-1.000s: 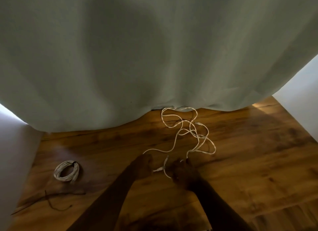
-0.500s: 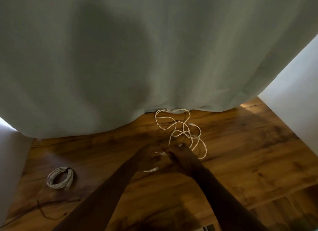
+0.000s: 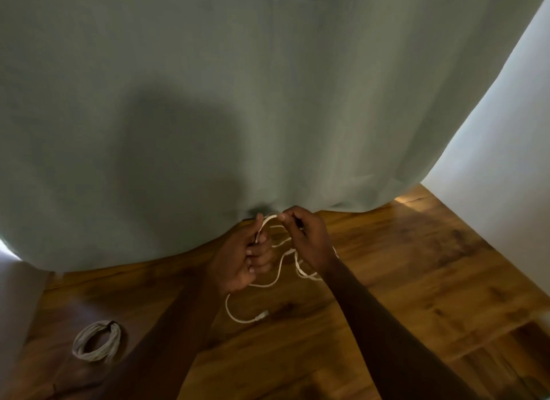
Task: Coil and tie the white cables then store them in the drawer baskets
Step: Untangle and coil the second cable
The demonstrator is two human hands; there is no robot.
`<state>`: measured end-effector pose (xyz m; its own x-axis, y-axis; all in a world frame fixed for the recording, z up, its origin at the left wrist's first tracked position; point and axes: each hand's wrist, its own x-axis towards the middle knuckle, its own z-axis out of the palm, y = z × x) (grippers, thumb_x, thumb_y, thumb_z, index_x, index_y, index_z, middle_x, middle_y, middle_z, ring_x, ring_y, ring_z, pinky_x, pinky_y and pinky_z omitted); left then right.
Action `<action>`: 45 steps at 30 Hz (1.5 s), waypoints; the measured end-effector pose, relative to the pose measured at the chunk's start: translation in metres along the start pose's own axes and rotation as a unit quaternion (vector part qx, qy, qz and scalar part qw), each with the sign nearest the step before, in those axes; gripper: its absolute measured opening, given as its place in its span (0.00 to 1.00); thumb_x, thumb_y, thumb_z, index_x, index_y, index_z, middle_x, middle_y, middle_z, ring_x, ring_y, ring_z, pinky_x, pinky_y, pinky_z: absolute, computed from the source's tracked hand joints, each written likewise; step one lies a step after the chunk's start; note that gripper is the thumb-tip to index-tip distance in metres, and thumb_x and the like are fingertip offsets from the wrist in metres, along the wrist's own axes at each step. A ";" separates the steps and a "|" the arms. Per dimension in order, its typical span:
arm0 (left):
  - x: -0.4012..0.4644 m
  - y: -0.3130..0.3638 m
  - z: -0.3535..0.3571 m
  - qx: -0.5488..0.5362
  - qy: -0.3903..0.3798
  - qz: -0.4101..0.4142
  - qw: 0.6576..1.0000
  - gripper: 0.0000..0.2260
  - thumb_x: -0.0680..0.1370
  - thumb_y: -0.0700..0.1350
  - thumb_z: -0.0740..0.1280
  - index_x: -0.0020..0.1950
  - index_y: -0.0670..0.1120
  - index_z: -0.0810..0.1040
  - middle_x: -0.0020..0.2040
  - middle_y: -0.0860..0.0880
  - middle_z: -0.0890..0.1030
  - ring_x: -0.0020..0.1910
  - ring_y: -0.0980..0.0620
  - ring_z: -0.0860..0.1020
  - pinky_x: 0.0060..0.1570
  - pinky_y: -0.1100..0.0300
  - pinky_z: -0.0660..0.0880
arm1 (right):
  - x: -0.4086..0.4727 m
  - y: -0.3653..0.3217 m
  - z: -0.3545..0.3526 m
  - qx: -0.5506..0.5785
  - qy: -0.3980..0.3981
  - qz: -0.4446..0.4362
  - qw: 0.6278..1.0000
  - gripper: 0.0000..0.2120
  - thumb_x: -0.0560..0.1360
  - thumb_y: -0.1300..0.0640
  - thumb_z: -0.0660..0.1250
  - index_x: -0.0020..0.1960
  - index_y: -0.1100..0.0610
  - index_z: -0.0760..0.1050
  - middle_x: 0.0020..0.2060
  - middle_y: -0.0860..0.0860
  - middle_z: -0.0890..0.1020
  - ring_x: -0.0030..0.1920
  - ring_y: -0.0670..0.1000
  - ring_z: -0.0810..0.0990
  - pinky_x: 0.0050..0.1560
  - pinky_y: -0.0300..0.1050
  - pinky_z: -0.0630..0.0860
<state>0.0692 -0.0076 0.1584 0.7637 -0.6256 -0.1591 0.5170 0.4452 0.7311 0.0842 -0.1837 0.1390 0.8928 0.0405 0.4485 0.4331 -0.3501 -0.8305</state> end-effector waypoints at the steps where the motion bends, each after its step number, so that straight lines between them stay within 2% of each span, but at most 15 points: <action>1: -0.002 0.004 0.008 -0.013 -0.019 -0.001 1.000 0.21 0.83 0.56 0.52 0.43 0.44 0.76 0.21 0.54 0.61 0.18 0.58 0.59 0.22 0.64 0.52 | 0.001 0.001 0.004 0.024 0.017 0.017 0.999 0.10 0.82 0.57 0.66 0.42 0.52 0.79 0.31 0.41 0.79 0.32 0.42 0.77 0.36 0.35 0.70; 7: -0.003 0.037 0.033 -0.046 -0.033 0.096 0.994 0.23 0.84 0.50 0.51 0.70 0.36 0.70 0.21 0.52 0.65 0.17 0.59 0.62 0.19 0.64 0.59 | -0.006 0.023 0.024 0.043 0.010 0.058 0.997 0.19 0.83 0.46 0.59 0.41 0.53 0.78 0.27 0.45 0.76 0.29 0.47 0.75 0.30 0.46 0.70; 11: 0.000 0.063 0.025 -0.069 -0.003 0.175 0.982 0.21 0.84 0.48 0.52 0.71 0.38 0.69 0.28 0.51 0.76 0.24 0.57 0.74 0.26 0.63 0.72 | -0.008 0.028 0.024 -0.094 -0.081 0.007 0.992 0.18 0.83 0.43 0.54 0.48 0.51 0.79 0.35 0.42 0.80 0.37 0.43 0.80 0.39 0.41 0.75; 13: 0.005 0.069 0.026 -0.067 -0.006 0.172 0.983 0.18 0.83 0.46 0.52 0.68 0.41 0.71 0.43 0.49 0.85 0.38 0.54 0.83 0.34 0.61 0.78 | -0.005 0.024 0.026 -0.133 -0.094 -0.006 0.987 0.24 0.83 0.39 0.51 0.48 0.52 0.79 0.36 0.44 0.81 0.37 0.42 0.80 0.40 0.42 0.76; 16: 0.017 0.069 0.023 -0.001 0.012 0.159 0.987 0.17 0.80 0.45 0.57 0.67 0.42 0.73 0.58 0.43 0.83 0.52 0.48 0.83 0.41 0.57 0.80 | 0.002 0.019 0.029 -0.201 -0.140 -0.017 0.969 0.23 0.82 0.37 0.52 0.44 0.50 0.77 0.35 0.47 0.81 0.35 0.44 0.79 0.39 0.47 0.75; 18: 0.023 0.070 0.015 0.059 0.067 0.150 0.985 0.14 0.80 0.44 0.58 0.62 0.40 0.75 0.45 0.46 0.84 0.39 0.51 0.82 0.33 0.59 0.76 | 0.001 0.025 0.027 -0.253 -0.195 -0.006 0.948 0.19 0.81 0.37 0.56 0.46 0.49 0.77 0.36 0.46 0.80 0.37 0.44 0.79 0.39 0.45 0.74; 21: 0.021 0.079 -0.009 0.051 0.189 0.168 0.966 0.11 0.83 0.42 0.56 0.49 0.41 0.76 0.26 0.52 0.70 0.22 0.57 0.65 0.23 0.66 0.61 | -0.004 0.050 0.012 -0.385 -0.291 0.011 0.876 0.24 0.79 0.35 0.53 0.62 0.48 0.77 0.54 0.48 0.83 0.56 0.50 0.80 0.61 0.50 0.71; 24: 0.015 0.089 -0.038 0.167 0.291 0.167 0.927 0.10 0.83 0.41 0.58 0.46 0.42 0.76 0.28 0.50 0.66 0.21 0.57 0.62 0.22 0.66 0.57 | -0.001 0.069 -0.019 -0.454 -0.299 0.043 0.839 0.17 0.81 0.41 0.57 0.65 0.44 0.76 0.68 0.48 0.76 0.70 0.53 0.70 0.70 0.58 0.60; 26: 0.017 0.087 -0.051 0.312 0.333 0.107 0.884 0.03 0.81 0.42 0.65 0.49 0.43 0.76 0.34 0.47 0.71 0.25 0.55 0.68 0.22 0.66 0.62 | 0.008 0.065 -0.037 -0.477 -0.274 0.042 0.834 0.15 0.80 0.43 0.60 0.63 0.44 0.78 0.67 0.50 0.72 0.69 0.55 0.68 0.68 0.58 0.63; 30: 0.033 0.060 -0.040 0.487 0.299 0.059 0.818 0.24 0.70 0.46 0.78 0.61 0.49 0.70 0.50 0.48 0.79 0.47 0.48 0.79 0.45 0.56 0.77 | 0.062 0.027 -0.043 -0.364 -0.205 0.110 0.902 0.16 0.78 0.44 0.68 0.49 0.56 0.85 0.47 0.55 0.79 0.46 0.53 0.80 0.50 0.50 0.80; 33: 0.053 0.049 -0.018 0.505 0.244 0.078 0.825 0.48 0.60 0.53 0.83 0.73 0.57 0.58 0.49 0.51 0.82 0.50 0.51 0.82 0.57 0.51 0.77 | 0.102 0.003 -0.037 -0.309 -0.167 0.046 0.935 0.02 0.72 0.59 0.74 0.42 0.57 0.86 0.40 0.53 0.87 0.41 0.51 0.85 0.47 0.45 0.81; 35: 0.065 0.054 -0.003 0.502 0.171 0.099 0.842 0.55 0.57 0.54 0.83 0.75 0.62 0.53 0.53 0.55 0.81 0.52 0.54 0.82 0.57 0.51 0.78 | 0.120 -0.018 -0.034 -0.274 -0.176 0.008 0.945 0.05 0.69 0.65 0.75 0.41 0.56 0.86 0.38 0.50 0.87 0.37 0.42 0.83 0.43 0.33 0.76; 38: 0.076 0.070 0.016 0.509 0.132 0.162 0.835 0.41 0.58 0.49 0.83 0.68 0.55 0.70 0.56 0.55 0.82 0.54 0.55 0.82 0.55 0.49 0.80 | 0.133 -0.043 -0.033 -0.263 -0.195 -0.041 0.944 0.06 0.69 0.60 0.77 0.45 0.55 0.84 0.37 0.47 0.84 0.36 0.41 0.79 0.43 0.35 0.75; 41: 0.086 0.083 0.025 0.509 0.143 0.190 0.827 0.33 0.61 0.39 0.82 0.62 0.47 0.74 0.53 0.50 0.84 0.51 0.52 0.83 0.52 0.50 0.81 | 0.133 -0.046 -0.036 -0.216 -0.157 -0.040 0.963 0.11 0.70 0.64 0.74 0.51 0.57 0.84 0.40 0.45 0.83 0.41 0.46 0.82 0.46 0.38 0.76; 45: 0.090 0.094 0.030 0.526 0.197 0.220 0.798 0.19 0.69 0.35 0.76 0.58 0.42 0.79 0.47 0.44 0.85 0.37 0.57 0.82 0.37 0.64 0.76 | 0.113 -0.040 -0.040 0.132 -0.015 0.076 0.988 0.21 0.71 0.72 0.72 0.61 0.58 0.77 0.44 0.60 0.86 0.44 0.57 0.86 0.44 0.48 0.83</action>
<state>0.1747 -0.0411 0.2323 0.9510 -0.2157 0.2216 -0.2868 -0.3477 0.8927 0.1627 -0.2027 0.2363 0.9517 0.0362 0.3047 0.3069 -0.0974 -0.9468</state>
